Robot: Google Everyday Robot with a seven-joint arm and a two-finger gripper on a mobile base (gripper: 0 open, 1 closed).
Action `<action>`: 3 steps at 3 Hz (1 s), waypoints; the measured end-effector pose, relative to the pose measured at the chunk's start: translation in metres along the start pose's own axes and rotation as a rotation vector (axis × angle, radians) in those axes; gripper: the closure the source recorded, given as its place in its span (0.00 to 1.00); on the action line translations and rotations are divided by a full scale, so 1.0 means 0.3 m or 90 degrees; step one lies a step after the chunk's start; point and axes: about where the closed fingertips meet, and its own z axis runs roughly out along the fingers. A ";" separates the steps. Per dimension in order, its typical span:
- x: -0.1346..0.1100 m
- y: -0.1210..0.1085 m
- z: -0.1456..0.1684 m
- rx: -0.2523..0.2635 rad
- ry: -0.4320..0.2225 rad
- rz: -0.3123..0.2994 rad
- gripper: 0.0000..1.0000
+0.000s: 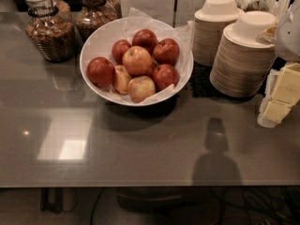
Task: Pick apple from white bowl
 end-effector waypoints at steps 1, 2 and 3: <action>0.000 0.000 0.000 0.000 0.000 0.000 0.00; -0.059 0.044 0.034 -0.010 -0.015 -0.022 0.00; -0.182 0.079 0.097 -0.008 -0.041 -0.079 0.00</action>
Offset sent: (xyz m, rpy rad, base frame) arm -0.0136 0.0512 -0.0287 0.0362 0.0317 0.1012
